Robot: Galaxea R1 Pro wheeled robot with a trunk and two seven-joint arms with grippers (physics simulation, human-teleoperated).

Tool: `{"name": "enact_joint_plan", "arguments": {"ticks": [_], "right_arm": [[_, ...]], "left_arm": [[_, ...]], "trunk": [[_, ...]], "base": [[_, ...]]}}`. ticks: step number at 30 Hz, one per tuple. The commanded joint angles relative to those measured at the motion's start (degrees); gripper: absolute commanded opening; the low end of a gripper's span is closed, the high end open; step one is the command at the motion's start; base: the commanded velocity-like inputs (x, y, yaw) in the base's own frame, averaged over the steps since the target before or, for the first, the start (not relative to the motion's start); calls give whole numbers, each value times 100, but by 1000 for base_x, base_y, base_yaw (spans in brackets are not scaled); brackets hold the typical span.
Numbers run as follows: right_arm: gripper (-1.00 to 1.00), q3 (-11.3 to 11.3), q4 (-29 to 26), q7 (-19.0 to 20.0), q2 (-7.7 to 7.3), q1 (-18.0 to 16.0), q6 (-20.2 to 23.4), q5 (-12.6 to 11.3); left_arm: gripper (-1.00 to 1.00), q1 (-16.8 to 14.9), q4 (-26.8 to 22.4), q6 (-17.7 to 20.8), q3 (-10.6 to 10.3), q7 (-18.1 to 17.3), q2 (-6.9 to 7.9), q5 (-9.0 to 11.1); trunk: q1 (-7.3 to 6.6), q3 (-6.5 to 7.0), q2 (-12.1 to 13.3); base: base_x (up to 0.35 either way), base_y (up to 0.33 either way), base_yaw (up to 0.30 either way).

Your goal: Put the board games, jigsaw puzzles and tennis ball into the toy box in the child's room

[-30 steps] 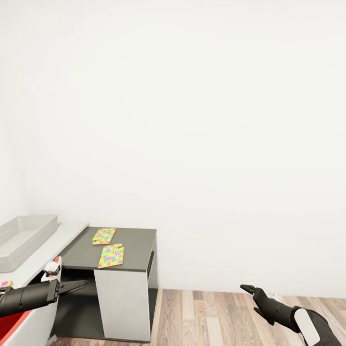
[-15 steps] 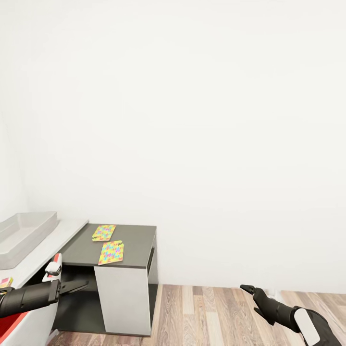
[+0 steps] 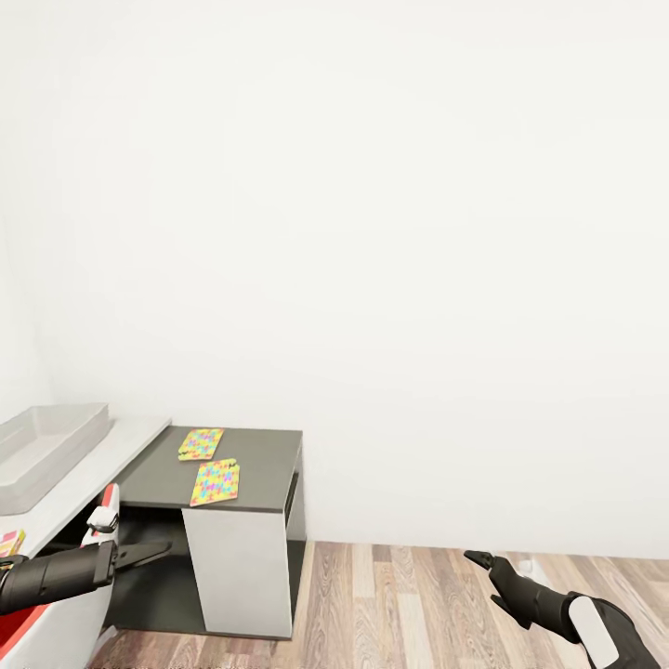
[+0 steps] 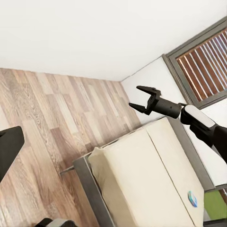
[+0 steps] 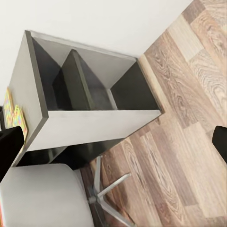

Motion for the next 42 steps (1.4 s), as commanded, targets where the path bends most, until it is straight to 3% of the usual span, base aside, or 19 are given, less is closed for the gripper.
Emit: {"name": "enact_joint_plan", "arguments": {"ticks": [1,42], "right_arm": [[100,-23,0,21,3,-4,33,13],[100,-17,0,31,3,-4,38,13]], "left_arm": [[100,-1,1,61,0,-25,1,-5],[100,-1,1,56,0,-25,1,-5]], "trunk": [[2,-12,-5],[2,-400,-5]], "base": [[0,0,0],[0,0,0]]}}
